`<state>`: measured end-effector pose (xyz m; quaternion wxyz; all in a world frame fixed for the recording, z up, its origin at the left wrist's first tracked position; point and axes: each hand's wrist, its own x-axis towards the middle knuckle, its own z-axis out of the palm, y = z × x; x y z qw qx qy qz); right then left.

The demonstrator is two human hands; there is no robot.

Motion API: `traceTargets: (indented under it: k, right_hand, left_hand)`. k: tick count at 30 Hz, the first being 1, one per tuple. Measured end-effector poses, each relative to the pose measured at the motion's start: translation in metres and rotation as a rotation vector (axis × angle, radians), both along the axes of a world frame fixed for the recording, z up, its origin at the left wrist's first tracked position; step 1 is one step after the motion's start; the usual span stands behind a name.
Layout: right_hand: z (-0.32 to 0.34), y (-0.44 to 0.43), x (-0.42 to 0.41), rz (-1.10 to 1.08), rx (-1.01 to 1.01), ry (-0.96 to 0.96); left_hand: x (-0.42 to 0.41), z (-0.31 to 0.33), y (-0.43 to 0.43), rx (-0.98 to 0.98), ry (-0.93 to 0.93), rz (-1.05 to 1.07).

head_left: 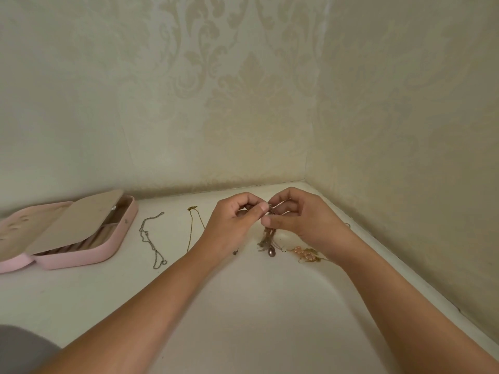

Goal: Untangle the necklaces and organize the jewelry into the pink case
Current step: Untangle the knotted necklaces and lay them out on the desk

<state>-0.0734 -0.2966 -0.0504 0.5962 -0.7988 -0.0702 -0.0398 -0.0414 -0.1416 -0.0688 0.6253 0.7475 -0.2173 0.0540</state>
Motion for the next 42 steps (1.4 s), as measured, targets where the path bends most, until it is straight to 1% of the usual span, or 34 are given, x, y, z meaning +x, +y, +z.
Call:
traceTargets:
  k: [3, 6, 10, 12, 16, 19, 22, 26, 34, 37, 42]
  right_hand:
    - [0.0, 0.001, -0.001, -0.071, -0.021, -0.049]
    - [0.001, 0.005, -0.002, -0.118, 0.009, -0.126]
    - [0.002, 0.008, -0.005, -0.146, 0.009, -0.179]
    - [0.001, 0.009, -0.006, -0.171, -0.03, -0.199]
    - [0.0, 0.01, -0.006, -0.178, -0.211, -0.27]
    - [0.0, 0.009, -0.005, -0.19, -0.236, -0.262]
    - [0.0, 0.008, -0.004, -0.198, -0.193, -0.2]
    - [0.0, 0.006, 0.0, -0.202, -0.139, -0.146]
    - [0.006, -0.001, -0.001, -0.131, 0.013, -0.017]
    - [0.008, -0.002, -0.002, -0.109, 0.003, -0.014]
    - [0.008, -0.001, -0.002, -0.087, 0.01, -0.046]
  left_hand:
    - [-0.002, 0.002, -0.001, 0.002, 0.011, -0.006]
    - [0.0, 0.002, 0.0, -0.011, 0.031, 0.021]
    - [0.005, 0.002, 0.002, -0.082, 0.131, 0.015]
    - [0.004, 0.002, 0.003, -0.104, 0.166, 0.004]
    - [0.004, 0.003, 0.003, -0.116, 0.213, -0.006]
    - [0.004, 0.003, 0.001, -0.083, 0.208, -0.002]
    - [0.003, 0.001, 0.0, -0.042, 0.127, 0.022]
    - [0.002, -0.003, -0.001, 0.023, -0.063, 0.079]
    - [-0.002, -0.003, 0.001, 0.121, -0.362, 0.121]
    - [-0.001, -0.003, 0.0, 0.138, -0.392, 0.15]
    - [-0.002, -0.002, 0.001, 0.101, -0.398, 0.172]
